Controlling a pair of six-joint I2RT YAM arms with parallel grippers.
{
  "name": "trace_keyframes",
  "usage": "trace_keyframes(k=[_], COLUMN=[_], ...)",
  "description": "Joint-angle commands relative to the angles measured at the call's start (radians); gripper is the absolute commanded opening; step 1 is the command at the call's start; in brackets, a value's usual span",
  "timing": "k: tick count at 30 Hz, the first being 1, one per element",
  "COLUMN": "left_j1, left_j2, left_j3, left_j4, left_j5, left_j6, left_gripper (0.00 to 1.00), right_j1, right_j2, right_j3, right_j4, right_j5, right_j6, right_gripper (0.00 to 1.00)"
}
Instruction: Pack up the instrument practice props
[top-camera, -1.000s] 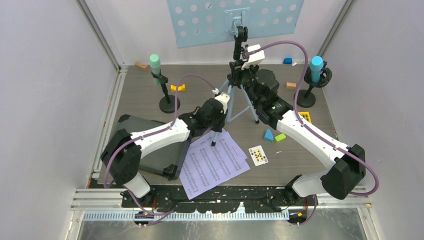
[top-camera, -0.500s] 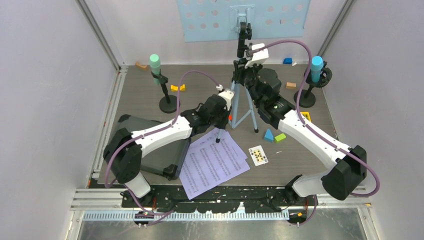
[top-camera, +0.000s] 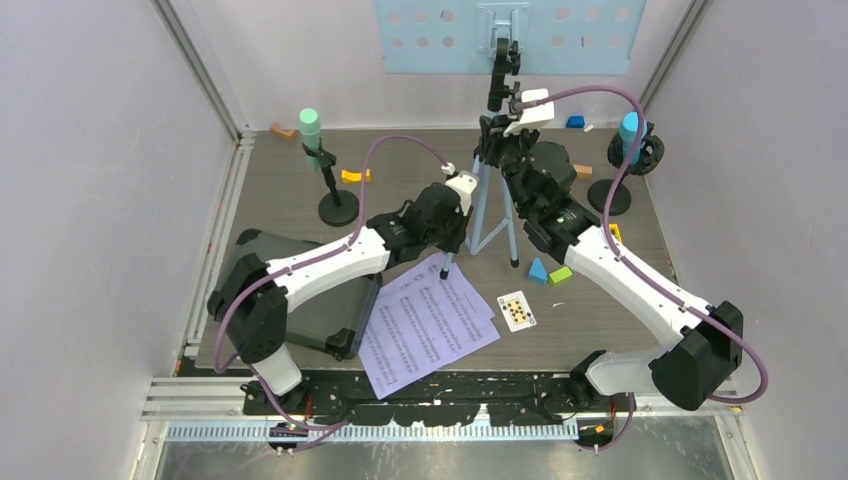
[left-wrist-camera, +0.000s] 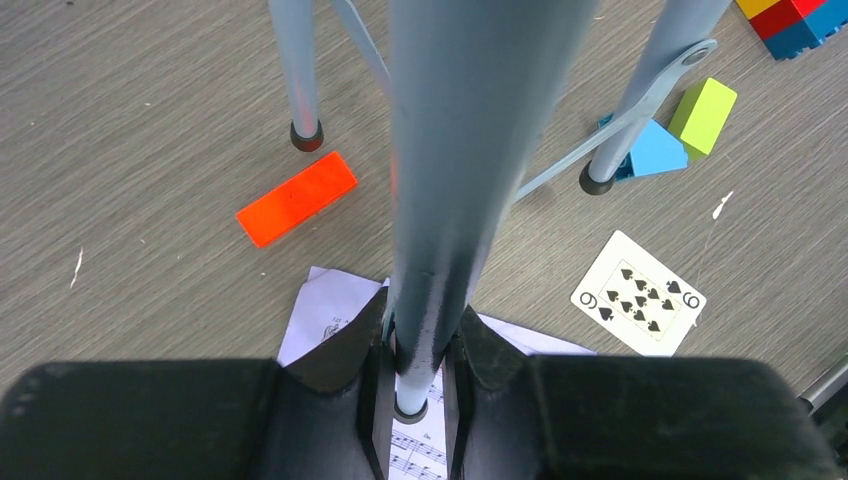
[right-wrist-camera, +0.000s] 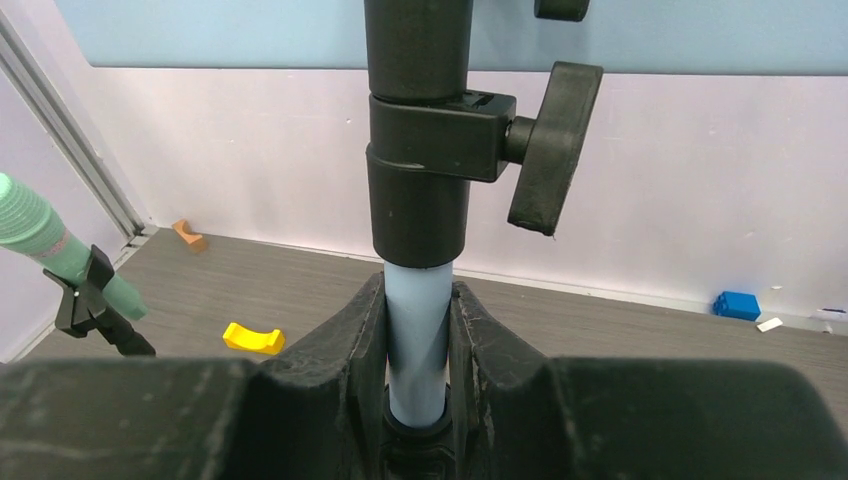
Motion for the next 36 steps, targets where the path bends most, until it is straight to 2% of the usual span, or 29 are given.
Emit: trace_keyframes(k=[1, 7, 11, 13, 16, 20, 27, 32, 36], left_j1=[0.029, 0.029, 0.029, 0.029, 0.029, 0.028, 0.028, 0.029, 0.029], left_j2=[-0.059, -0.068, -0.063, -0.056, -0.043, -0.018, -0.017, -0.073, -0.119], left_j3=[0.141, 0.044, -0.035, -0.055, -0.081, -0.090, -0.101, -0.174, -0.259], left_j4=[0.335, 0.408, 0.491, 0.515, 0.546, 0.561, 0.554, 0.576, 0.633], left_j5=[-0.031, -0.031, -0.012, 0.006, 0.030, 0.051, 0.069, 0.085, 0.055], left_j6=[-0.013, -0.011, -0.016, -0.012, -0.015, -0.029, -0.033, -0.028, -0.017], left_gripper=[0.00, 0.01, 0.13, 0.24, 0.29, 0.32, 0.50, 0.61, 0.78], right_j1=[0.079, 0.084, 0.086, 0.092, 0.101, 0.110, 0.118, 0.118, 0.118], right_j2=[-0.068, -0.103, -0.136, -0.156, -0.188, -0.212, -0.233, -0.232, -0.224], right_j3=[-0.002, -0.051, -0.112, -0.147, -0.222, -0.270, -0.300, -0.298, -0.300], right_j4=[0.036, 0.074, 0.124, 0.150, 0.227, 0.244, 0.239, 0.224, 0.216], right_j5=[-0.228, -0.213, -0.219, -0.228, -0.236, -0.232, -0.181, -0.150, -0.118], right_j6=[0.087, 0.086, 0.103, 0.106, 0.101, 0.097, 0.073, 0.049, 0.057], right_gripper=[0.00, 0.00, 0.00, 0.00, 0.00, 0.00, 0.00, 0.00, 0.00])
